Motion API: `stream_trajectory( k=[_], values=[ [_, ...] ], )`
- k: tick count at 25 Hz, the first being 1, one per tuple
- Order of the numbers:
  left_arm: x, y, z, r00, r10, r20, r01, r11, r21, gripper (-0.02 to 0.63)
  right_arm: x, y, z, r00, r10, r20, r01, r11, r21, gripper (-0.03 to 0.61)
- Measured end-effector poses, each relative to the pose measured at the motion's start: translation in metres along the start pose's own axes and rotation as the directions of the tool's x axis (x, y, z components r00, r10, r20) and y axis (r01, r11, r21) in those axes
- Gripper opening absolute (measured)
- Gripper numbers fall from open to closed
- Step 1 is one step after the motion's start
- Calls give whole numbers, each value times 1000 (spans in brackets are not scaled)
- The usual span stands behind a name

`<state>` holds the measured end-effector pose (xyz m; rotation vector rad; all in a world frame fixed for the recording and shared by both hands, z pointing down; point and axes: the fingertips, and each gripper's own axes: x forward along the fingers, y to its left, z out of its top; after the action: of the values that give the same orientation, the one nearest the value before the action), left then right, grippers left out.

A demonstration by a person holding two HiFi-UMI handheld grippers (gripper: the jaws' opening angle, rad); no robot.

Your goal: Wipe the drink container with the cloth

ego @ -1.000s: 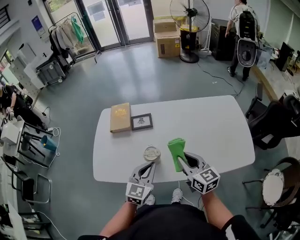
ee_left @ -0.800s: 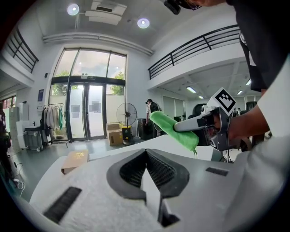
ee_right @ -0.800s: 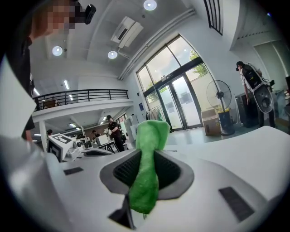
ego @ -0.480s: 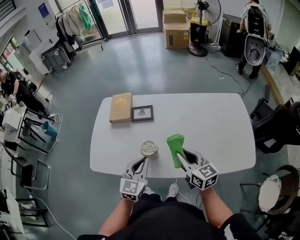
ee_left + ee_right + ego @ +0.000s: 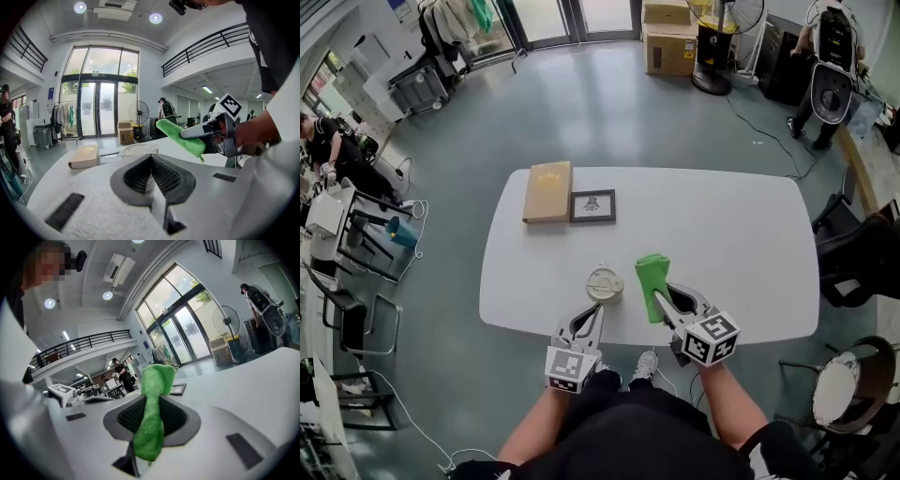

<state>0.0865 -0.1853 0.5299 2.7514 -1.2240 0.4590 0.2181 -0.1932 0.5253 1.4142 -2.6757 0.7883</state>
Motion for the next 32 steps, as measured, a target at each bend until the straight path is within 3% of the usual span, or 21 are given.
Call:
stream_trajectory(
  k=[19,27,32],
  values=[
    [-5,15,-31,998,33,-53,-34,999,-16,9,53,-7,-33,995,82,-63,-65,970,234,94],
    [-13,17,-45,996,43,-78,-45,999,-29,9,73,-18,-54,992,103,-71,-71,928,367,94],
    [-19,16,-46,996,48,-79,-52,997,-48,9,82,-19,-59,989,122,-80,-84,926,369,94]
  ],
)
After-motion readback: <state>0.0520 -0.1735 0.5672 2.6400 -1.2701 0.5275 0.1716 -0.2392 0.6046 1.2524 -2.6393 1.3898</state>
